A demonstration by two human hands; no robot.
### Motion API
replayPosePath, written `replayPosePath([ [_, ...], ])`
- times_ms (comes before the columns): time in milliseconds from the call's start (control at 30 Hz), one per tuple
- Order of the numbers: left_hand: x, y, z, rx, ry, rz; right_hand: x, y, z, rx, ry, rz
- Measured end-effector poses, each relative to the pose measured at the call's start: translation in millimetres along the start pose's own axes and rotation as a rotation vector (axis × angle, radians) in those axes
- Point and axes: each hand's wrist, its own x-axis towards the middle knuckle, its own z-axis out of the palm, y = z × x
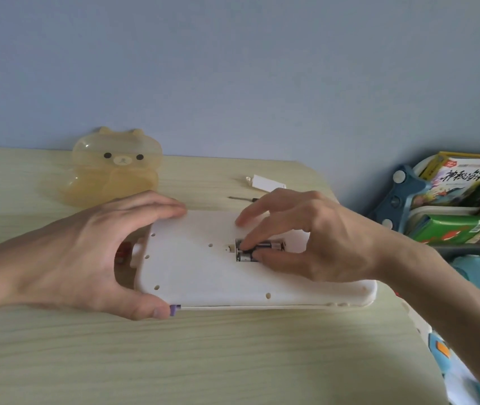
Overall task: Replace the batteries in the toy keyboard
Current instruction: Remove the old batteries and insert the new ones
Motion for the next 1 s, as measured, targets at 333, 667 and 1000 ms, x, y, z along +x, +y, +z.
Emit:
replayPosePath([
  [333,1,2,-2,0.053,-0.022,-0.029,4,-5,2,-0.081,-0.064,-0.034],
  [667,3,3,-5,0.076,-0.038,-0.034,23,-4,18,-0.068,-0.085,-0.047],
  [1000,3,2,-4,0.045,-0.037,-0.019,21,0,16,-0.061,-0.088,-0.107],
])
